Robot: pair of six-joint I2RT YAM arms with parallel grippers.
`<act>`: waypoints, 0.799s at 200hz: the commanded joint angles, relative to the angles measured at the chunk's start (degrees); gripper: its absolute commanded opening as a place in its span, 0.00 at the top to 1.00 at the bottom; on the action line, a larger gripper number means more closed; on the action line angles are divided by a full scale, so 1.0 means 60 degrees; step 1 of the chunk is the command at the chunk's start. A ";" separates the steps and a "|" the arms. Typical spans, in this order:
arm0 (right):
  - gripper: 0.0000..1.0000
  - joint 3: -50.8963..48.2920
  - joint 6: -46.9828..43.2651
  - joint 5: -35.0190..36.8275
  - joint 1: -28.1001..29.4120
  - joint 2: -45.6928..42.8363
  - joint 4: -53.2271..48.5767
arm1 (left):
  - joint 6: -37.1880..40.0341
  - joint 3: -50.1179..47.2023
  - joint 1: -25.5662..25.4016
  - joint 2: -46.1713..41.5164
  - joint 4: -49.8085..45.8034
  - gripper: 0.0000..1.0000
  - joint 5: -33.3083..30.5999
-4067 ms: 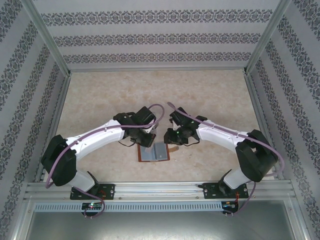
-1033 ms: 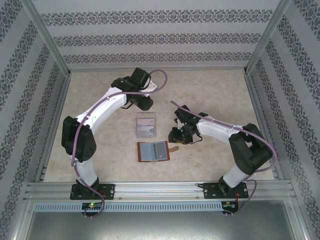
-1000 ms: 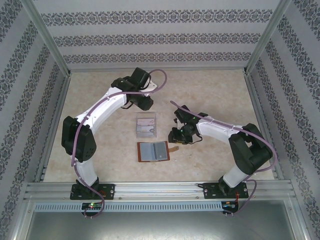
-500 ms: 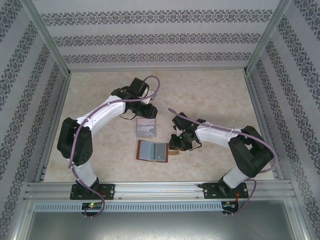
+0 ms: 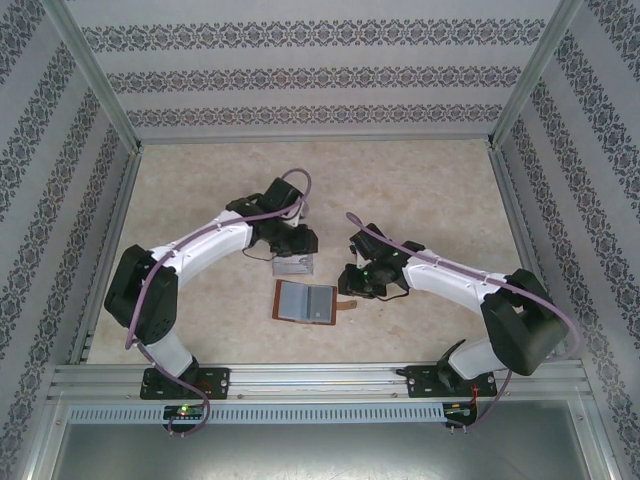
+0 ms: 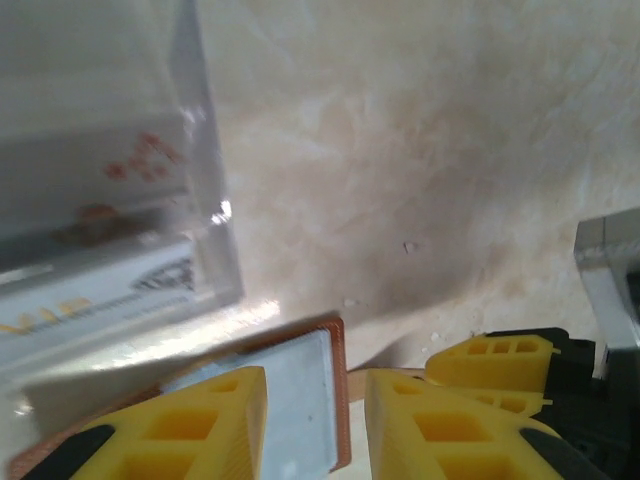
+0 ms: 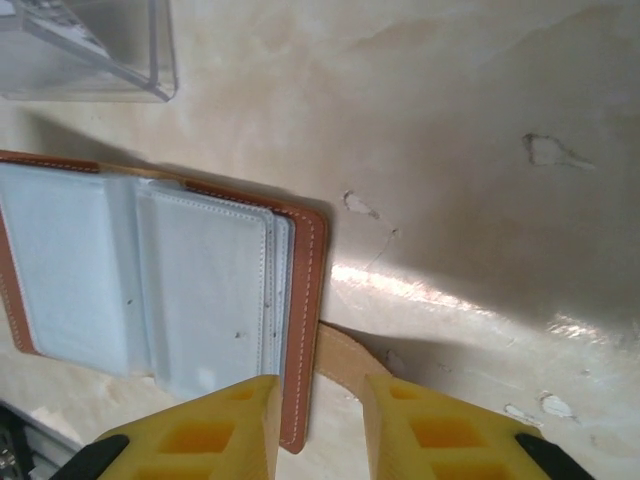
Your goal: Take the credit cards out of the card holder
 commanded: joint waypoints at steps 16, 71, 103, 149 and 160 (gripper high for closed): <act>0.70 -0.0331 0.0259 -0.0703 0.0187 0.0115 0.0587 | -0.1594 -0.0913 -0.0859 -0.0019 0.1340 0.67 0.0137; 0.70 -0.0523 0.0038 -0.0299 0.0159 0.0650 0.0487 | -0.2092 -0.1211 -0.1735 0.0876 0.1843 0.67 0.0445; 0.71 -0.0708 0.0039 -0.0241 0.0123 0.0948 0.0594 | -0.2322 -0.1408 -0.1903 0.1019 0.2065 0.68 0.0498; 0.71 -0.0848 0.0061 -0.0084 0.0123 0.1129 0.0573 | -0.2620 -0.1812 -0.1945 0.1251 0.2680 0.67 0.1018; 0.71 -0.0859 0.0047 -0.0071 0.0130 0.1117 0.0574 | -0.2688 -0.1926 -0.1966 0.1280 0.2824 0.67 0.1126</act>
